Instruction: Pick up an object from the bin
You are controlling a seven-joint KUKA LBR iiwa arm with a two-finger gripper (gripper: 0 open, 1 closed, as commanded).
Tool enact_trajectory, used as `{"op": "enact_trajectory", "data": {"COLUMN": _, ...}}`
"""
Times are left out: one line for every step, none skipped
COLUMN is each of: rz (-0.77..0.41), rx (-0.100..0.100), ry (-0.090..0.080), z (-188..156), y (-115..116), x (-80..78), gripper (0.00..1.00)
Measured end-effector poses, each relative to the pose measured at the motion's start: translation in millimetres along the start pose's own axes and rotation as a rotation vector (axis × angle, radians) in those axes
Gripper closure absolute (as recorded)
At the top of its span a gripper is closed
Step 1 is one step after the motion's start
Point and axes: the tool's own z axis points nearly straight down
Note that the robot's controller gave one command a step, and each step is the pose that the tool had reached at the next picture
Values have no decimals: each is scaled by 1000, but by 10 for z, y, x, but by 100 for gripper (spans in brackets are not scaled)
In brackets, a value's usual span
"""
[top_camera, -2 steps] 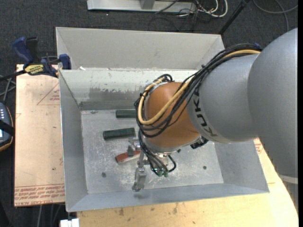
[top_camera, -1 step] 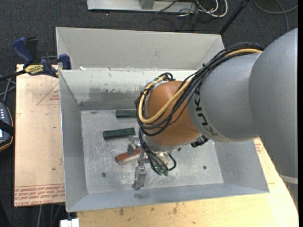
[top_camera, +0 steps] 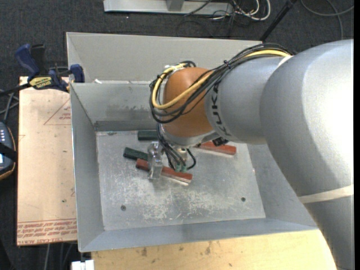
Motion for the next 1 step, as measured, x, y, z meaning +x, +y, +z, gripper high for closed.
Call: {"op": "enact_trajectory", "data": {"rz": 0, "rx": 1, "ry": 3, "z": 10, "y": -2, "x": 8, "gripper": 0}}
